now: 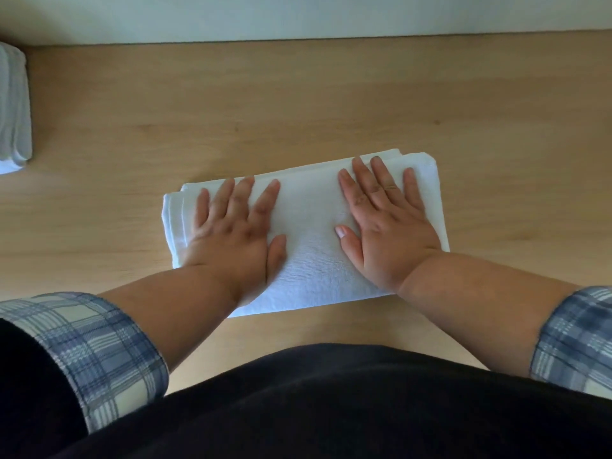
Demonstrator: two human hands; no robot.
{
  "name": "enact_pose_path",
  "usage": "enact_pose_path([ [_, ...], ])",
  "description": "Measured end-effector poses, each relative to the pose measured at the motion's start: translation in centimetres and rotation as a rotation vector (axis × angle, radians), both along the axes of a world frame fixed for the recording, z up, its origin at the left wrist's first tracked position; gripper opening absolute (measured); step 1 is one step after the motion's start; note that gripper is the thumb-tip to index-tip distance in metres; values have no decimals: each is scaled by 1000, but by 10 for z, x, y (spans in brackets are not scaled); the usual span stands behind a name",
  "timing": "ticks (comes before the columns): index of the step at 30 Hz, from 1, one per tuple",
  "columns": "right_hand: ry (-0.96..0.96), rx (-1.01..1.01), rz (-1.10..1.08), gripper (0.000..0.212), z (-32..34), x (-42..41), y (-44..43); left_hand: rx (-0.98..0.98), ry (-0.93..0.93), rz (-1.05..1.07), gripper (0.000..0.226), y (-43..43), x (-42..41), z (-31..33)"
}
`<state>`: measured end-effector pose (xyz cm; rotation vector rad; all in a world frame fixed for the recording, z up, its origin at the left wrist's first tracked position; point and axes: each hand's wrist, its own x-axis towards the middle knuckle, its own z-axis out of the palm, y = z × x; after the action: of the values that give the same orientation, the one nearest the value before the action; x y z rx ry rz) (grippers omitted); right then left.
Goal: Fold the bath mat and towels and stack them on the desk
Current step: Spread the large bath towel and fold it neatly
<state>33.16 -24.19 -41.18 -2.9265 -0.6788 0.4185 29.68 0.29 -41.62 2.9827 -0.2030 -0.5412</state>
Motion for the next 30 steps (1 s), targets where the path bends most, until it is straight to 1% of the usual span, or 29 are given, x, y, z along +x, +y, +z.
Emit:
enact_pose_path([
  [4,8,-33,-20,73,0,1,1,23,-4,-2,74,1,1,-4],
  [7,17,-69,-20,72,2,2,2,-56,-50,-37,73,6,-4,7],
  [8,25,-80,-21,73,3,2,3,-89,-75,-105,73,9,-11,12],
  [9,37,-92,-24,74,4,2,3,-99,-99,-222,75,11,-21,15],
  [11,62,-120,-27,74,7,4,3,-7,-102,-491,84,20,-45,17],
  [12,77,-138,-24,74,9,4,4,57,-80,-547,91,25,-56,16],
  [13,92,-155,-27,75,10,4,5,116,-66,-544,98,30,-63,15],
  [15,102,-172,-89,77,16,1,9,202,-77,-481,107,36,-70,15],
  [18,78,-123,-273,77,26,-25,9,255,-74,-361,110,38,-71,21],
  [20,70,-74,-383,69,29,-52,2,242,-58,-283,107,40,-71,24],
  [21,85,-34,-455,65,29,-64,-1,208,-46,-261,100,43,-73,25],
  [23,104,105,-620,61,29,-79,-12,58,-42,-170,78,50,-75,27],
  [25,147,296,-761,61,31,-79,-23,-100,-47,55,62,58,-76,26],
  [27,272,501,-815,63,31,-74,-34,-241,-6,277,54,64,-74,20],
  [29,384,669,-838,62,32,-68,-40,-439,65,426,49,70,-70,15],
  [30,414,721,-852,60,32,-65,-42,-552,73,494,43,72,-66,14],
])
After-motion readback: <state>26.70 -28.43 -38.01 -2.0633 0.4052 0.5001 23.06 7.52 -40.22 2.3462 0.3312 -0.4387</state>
